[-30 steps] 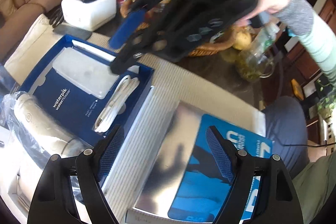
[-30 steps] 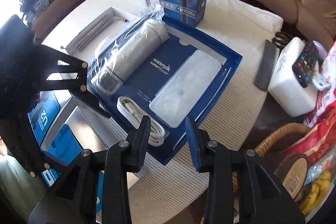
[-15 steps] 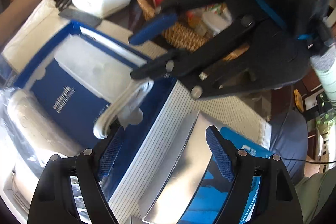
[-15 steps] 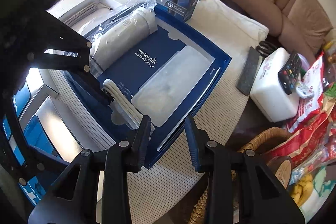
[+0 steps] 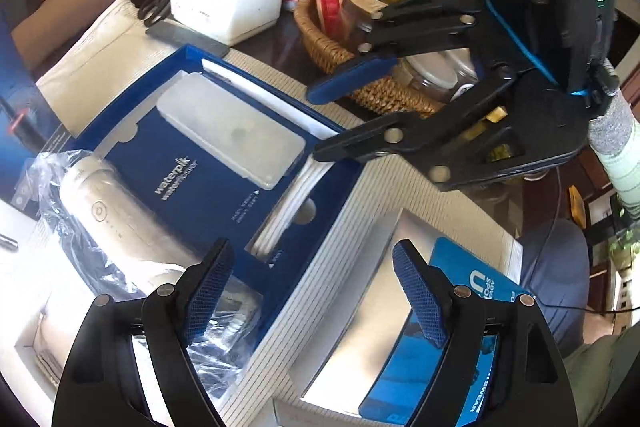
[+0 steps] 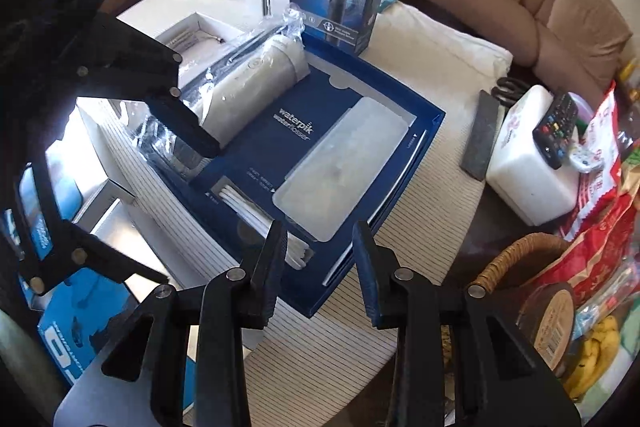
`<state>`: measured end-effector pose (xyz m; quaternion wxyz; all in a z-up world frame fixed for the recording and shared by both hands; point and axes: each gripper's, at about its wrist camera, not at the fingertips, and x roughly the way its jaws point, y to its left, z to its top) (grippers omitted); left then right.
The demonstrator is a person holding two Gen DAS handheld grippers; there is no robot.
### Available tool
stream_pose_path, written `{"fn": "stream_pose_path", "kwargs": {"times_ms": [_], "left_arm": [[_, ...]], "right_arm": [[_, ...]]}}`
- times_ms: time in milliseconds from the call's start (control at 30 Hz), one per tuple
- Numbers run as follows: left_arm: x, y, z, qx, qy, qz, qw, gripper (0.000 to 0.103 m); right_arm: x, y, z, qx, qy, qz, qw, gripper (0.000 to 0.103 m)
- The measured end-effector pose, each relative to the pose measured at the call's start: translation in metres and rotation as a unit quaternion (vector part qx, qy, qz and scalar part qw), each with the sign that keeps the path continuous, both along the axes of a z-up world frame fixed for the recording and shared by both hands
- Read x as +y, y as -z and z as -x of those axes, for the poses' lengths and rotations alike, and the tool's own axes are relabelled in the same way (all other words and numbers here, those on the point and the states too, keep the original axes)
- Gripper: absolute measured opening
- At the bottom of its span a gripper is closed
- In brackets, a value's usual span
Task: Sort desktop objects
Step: 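Press the cable further down into the slot with the right tool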
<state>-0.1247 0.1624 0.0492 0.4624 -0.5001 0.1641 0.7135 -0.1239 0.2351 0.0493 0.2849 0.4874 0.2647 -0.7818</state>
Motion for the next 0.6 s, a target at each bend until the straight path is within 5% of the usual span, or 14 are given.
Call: {"fn": "stream_pose_path", "kwargs": {"times_ms": [167, 533, 600], "left_arm": [[0.012, 0.005, -0.006, -0.003, 0.017, -0.001, 0.9999, 0.084], [0.012, 0.006, -0.01, -0.003, 0.01, -0.013, 0.9999, 0.084], [0.004, -0.001, -0.014, 0.001, 0.004, -0.028, 0.9996, 0.084]], "right_arm": [[-0.012, 0.01, 0.001, 0.007, -0.018, -0.052, 0.998, 0.032], [-0.005, 0.01, -0.002, 0.001, -0.001, -0.052, 0.999, 0.032], [-0.001, 0.0, -0.002, 0.003, 0.011, -0.013, 1.0, 0.032]]}}
